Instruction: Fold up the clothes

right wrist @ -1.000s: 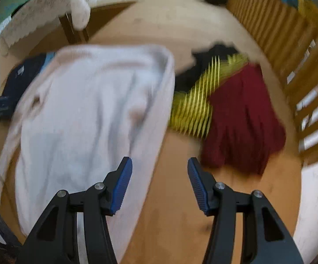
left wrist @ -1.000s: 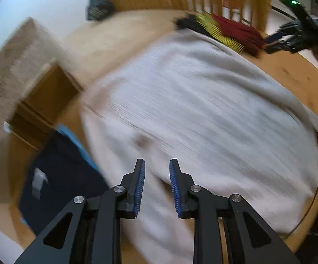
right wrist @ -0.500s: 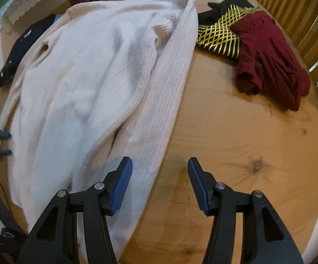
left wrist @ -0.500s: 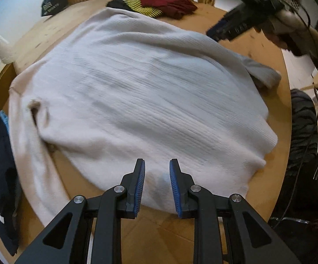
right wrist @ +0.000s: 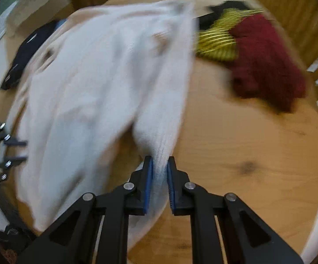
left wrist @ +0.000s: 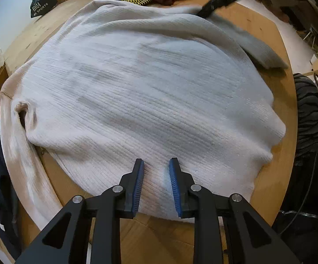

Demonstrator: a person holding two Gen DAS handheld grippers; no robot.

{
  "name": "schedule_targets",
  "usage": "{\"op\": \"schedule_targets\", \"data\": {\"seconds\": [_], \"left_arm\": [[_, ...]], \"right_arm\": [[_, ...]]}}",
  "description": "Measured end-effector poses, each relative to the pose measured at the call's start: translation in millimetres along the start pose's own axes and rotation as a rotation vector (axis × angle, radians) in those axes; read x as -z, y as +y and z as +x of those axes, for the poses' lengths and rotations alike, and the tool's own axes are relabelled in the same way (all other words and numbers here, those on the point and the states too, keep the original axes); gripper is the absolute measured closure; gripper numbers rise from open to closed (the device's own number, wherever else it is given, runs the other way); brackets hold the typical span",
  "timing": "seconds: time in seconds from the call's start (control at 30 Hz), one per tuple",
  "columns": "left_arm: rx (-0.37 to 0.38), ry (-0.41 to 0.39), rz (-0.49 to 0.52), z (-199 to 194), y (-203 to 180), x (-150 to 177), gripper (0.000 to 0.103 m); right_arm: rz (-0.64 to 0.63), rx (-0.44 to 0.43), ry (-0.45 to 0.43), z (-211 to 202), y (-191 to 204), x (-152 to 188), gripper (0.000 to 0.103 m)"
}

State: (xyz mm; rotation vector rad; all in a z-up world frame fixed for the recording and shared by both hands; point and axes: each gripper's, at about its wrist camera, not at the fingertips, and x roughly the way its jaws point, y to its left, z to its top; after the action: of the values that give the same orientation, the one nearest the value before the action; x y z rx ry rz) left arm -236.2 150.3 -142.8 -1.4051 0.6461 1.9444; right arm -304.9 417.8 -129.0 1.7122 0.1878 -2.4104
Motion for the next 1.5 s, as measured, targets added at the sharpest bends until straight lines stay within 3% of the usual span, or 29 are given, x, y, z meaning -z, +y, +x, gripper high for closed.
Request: {"op": "schedule_targets", "data": {"seconds": [0.13,0.2,0.27,0.3,0.37,0.7,0.87,1.1,1.33,1.37,1.43,1.5], "left_arm": [[0.017,-0.011,-0.023,0,5,3,0.078],[0.02,-0.008,-0.044,-1,9,5,0.078],[0.009,-0.004,-0.062,-3,12,8,0.077],[0.007,-0.007,-0.075,-6,14,10,0.077],[0.006,-0.016,-0.098,-12,18,16,0.078],[-0.007,-0.004,-0.176,-32,9,53,0.078],[0.0,0.02,-0.157,-22,-4,56,0.074],[0.02,0.01,-0.172,-17,-8,55,0.073],[0.03,0.003,-0.188,-14,-6,55,0.073],[0.031,0.002,-0.189,-13,-6,55,0.073],[0.025,0.0,-0.184,-12,-7,54,0.073],[0.019,0.001,-0.176,-12,-7,54,0.073]], "right_arm": [[0.091,0.308,-0.016,-2,-66,-8,0.09],[0.17,0.363,0.013,-2,-91,-8,0.087],[0.169,0.311,-0.024,-19,-86,3,0.083],[0.162,0.279,-0.049,-28,-81,9,0.068],[0.1,0.226,-0.084,-43,-52,21,0.052],[-0.134,-0.006,-0.017,-13,76,79,0.052],[-0.109,-0.03,0.004,5,86,87,0.052],[-0.068,-0.151,0.01,15,93,88,0.052],[-0.094,-0.173,0.001,21,113,84,0.052],[-0.103,-0.175,-0.004,22,117,84,0.055],[-0.117,-0.185,-0.007,20,127,85,0.094],[-0.076,-0.219,-0.019,11,125,82,0.097]]}}
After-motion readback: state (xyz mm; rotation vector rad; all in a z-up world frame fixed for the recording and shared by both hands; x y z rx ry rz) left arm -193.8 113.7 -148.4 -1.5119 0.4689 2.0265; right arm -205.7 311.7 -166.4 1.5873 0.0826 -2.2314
